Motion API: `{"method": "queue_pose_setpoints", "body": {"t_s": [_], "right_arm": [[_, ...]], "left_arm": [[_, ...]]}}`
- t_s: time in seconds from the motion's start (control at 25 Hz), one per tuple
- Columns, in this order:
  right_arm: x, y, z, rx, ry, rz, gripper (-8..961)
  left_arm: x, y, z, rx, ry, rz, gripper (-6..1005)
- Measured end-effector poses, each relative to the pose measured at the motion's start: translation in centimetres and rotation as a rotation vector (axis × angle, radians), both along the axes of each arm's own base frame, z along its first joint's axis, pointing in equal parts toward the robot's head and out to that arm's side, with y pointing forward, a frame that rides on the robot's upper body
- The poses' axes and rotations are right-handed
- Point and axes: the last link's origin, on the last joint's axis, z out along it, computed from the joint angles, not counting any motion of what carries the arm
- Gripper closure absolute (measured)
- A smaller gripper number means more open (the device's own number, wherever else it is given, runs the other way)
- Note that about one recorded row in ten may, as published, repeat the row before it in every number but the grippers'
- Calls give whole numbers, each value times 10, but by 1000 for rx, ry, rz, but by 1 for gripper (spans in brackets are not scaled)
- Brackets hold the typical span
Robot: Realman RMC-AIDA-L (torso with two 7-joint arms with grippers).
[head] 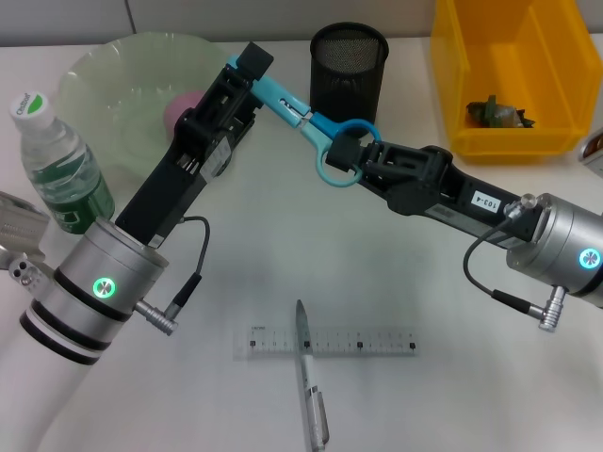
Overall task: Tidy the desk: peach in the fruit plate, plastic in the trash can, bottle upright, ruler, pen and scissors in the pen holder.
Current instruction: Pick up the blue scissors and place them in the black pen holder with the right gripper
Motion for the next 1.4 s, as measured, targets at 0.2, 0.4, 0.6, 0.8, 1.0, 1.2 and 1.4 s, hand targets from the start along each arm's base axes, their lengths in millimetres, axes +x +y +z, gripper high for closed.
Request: {"method": "queue_pose_setpoints", "body": {"t_s": [0.2, 0.4, 0.6, 0.8, 1.0, 1.2, 1.4], "right_arm": [[1, 0, 1, 17, -4, 10, 866], [8, -4, 12, 83, -14, 48, 866], [22, -6, 21, 162, -51, 33, 866], [27, -8, 30, 231, -73, 62, 867], [38, -9, 44, 309, -153, 122, 867], [50, -11, 55, 338, -283, 200, 867], [62, -13, 59, 365, -383, 232, 867]], "left_arm": [[-1, 1, 1, 13, 17, -7, 291], [-2, 2, 2, 57, 85, -42, 251], [-5, 1, 7, 107, 166, -110, 203], [-10, 3, 10, 140, 279, -183, 208], [-17, 3, 12, 202, 423, -259, 209], [-28, -3, 14, 276, 619, -421, 210], [-36, -11, 12, 321, 754, -542, 210]]}}
